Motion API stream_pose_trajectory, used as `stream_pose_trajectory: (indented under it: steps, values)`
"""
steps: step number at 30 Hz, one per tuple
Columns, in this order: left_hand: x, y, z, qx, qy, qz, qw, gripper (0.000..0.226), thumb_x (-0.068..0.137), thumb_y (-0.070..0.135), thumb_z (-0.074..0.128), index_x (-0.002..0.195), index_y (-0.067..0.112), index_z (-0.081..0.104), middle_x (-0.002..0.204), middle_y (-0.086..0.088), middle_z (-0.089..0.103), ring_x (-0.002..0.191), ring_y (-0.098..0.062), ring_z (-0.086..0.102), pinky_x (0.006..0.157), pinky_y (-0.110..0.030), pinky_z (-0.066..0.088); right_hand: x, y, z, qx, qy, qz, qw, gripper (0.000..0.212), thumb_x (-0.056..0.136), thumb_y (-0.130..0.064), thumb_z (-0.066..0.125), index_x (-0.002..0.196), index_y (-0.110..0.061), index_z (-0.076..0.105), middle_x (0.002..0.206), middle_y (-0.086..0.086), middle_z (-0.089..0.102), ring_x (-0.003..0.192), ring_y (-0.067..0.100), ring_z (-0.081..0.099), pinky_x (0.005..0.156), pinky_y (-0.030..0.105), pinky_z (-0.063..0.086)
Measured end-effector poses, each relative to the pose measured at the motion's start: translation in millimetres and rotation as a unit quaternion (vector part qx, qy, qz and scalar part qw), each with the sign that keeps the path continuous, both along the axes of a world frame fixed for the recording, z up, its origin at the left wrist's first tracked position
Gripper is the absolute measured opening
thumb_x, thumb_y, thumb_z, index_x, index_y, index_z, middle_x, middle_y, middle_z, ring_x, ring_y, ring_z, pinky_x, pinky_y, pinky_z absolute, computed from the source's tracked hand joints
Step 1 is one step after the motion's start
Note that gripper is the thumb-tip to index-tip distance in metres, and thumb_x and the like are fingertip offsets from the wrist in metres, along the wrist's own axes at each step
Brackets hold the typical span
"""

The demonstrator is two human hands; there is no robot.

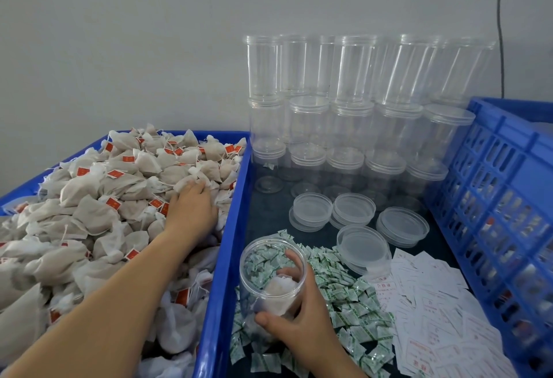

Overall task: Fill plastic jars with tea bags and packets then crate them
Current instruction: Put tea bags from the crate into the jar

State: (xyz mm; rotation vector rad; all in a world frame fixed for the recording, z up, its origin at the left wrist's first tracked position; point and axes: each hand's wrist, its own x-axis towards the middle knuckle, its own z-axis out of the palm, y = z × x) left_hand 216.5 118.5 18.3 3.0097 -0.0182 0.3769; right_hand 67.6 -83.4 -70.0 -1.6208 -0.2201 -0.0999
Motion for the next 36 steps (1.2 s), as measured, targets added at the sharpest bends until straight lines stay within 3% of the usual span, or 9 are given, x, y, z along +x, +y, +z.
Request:
stream_pose_trajectory:
  steps: [3, 6, 10, 17, 20, 24, 28, 33, 36]
  values:
    - [-1.8, 4.4, 8.2, -0.039, -0.064, -0.016, 0.997, 0.026, 0.096, 0.024, 0.048, 0.108, 0.005, 0.062, 0.118, -0.011, 0.058, 0.107, -0.029, 0.053, 0.090, -0.040, 0.043, -0.4, 0.0, -0.1, 0.001, 0.006, 0.000, 1.000, 0.092, 0.051, -0.047, 0.091, 0.124, -0.070, 0.041, 0.108, -0.034, 0.055, 0.109, -0.003, 0.060, 0.079, 0.013, 0.051]
    - [-9.2, 4.8, 19.5, -0.097, -0.096, 0.008, 0.991, 0.018, 0.090, 0.025, 0.060, 0.083, 0.008, 0.062, 0.092, -0.008, 0.061, 0.083, -0.027, 0.058, 0.069, -0.038, 0.048, -0.5, -0.3, -0.5, 0.007, 0.011, 0.005, 1.000, 0.092, 0.051, -0.044, 0.091, 0.125, -0.069, 0.041, 0.108, -0.033, 0.055, 0.108, -0.001, 0.062, 0.079, 0.013, 0.052]
    - [-12.8, 2.5, 34.9, -0.160, -0.131, 0.042, 0.977, 0.029, 0.081, 0.023, 0.071, 0.105, 0.008, 0.067, 0.100, -0.008, 0.066, 0.090, -0.025, 0.061, 0.074, -0.037, 0.050, -0.6, 0.4, 0.4, -0.001, 0.012, 0.000, 1.000, 0.095, 0.050, -0.048, 0.091, 0.127, -0.069, 0.039, 0.109, -0.033, 0.054, 0.108, 0.000, 0.061, 0.081, 0.016, 0.052]
    - [-18.8, 6.5, 56.7, -0.269, -0.156, 0.003, 0.951, 0.028, 0.079, 0.017, 0.075, 0.103, 0.011, 0.061, 0.091, -0.005, 0.064, 0.080, -0.016, 0.056, 0.068, -0.025, 0.045, 0.3, 1.1, 0.0, -0.003, 0.016, -0.003, 1.000, 0.098, 0.046, -0.057, 0.091, 0.128, -0.068, 0.039, 0.111, -0.034, 0.053, 0.111, 0.002, 0.061, 0.084, 0.020, 0.052]
    - [-30.7, 5.2, 72.1, -0.309, -0.113, -0.045, 0.943, 0.034, 0.078, 0.023, 0.077, 0.109, 0.016, 0.066, 0.083, 0.009, 0.061, 0.079, -0.009, 0.057, 0.070, -0.021, 0.043, 0.8, 1.3, 0.0, -0.003, 0.014, -0.006, 1.000, 0.100, 0.041, -0.066, 0.090, 0.127, -0.069, 0.039, 0.109, -0.035, 0.053, 0.110, -0.001, 0.060, 0.083, 0.018, 0.052]
    - [-61.0, -11.7, 95.7, -0.400, -0.033, -0.179, 0.898, 0.011, 0.069, 0.040, 0.075, 0.079, 0.037, 0.073, 0.080, 0.016, 0.070, 0.080, -0.004, 0.064, 0.072, -0.022, 0.052, 0.7, 0.6, -0.3, -0.001, 0.001, -0.003, 1.000, 0.094, 0.048, -0.051, 0.091, 0.124, -0.072, 0.040, 0.108, -0.038, 0.054, 0.110, -0.003, 0.060, 0.082, 0.017, 0.052]
    - [-86.8, -33.4, 111.9, -0.430, 0.053, -0.289, 0.854, 0.022, 0.056, 0.050, 0.067, 0.076, 0.042, 0.073, 0.082, 0.015, 0.070, 0.077, 0.002, 0.065, 0.062, -0.010, 0.050, -1.5, -0.6, 3.3, 0.002, -0.010, 0.002, 1.000, 0.089, 0.051, -0.045, 0.088, 0.120, -0.073, 0.041, 0.111, -0.038, 0.056, 0.107, -0.007, 0.061, 0.079, 0.010, 0.050]
    - [-97.7, -44.5, 110.4, -0.404, 0.140, -0.389, 0.816, 0.013, 0.066, 0.039, 0.069, 0.078, 0.036, 0.073, 0.081, 0.012, 0.071, 0.077, 0.000, 0.066, 0.069, -0.010, 0.049, -1.4, -0.9, 6.8, -0.015, -0.037, -0.002, 0.999, 0.089, 0.055, -0.045, 0.083, 0.133, -0.051, 0.040, 0.113, -0.042, 0.055, 0.106, -0.014, 0.058, 0.080, 0.001, 0.043]
    - [-97.4, -46.5, 106.4, -0.353, 0.187, -0.401, 0.824, 0.010, 0.071, 0.038, 0.068, 0.080, 0.038, 0.072, 0.085, 0.011, 0.071, 0.081, -0.005, 0.067, 0.074, -0.014, 0.051, 1.3, -0.6, 3.8, -0.028, -0.042, -0.012, 0.999, 0.090, 0.056, -0.046, 0.083, 0.130, -0.067, 0.036, 0.114, -0.042, 0.054, 0.108, -0.014, 0.057, 0.079, 0.001, 0.043]
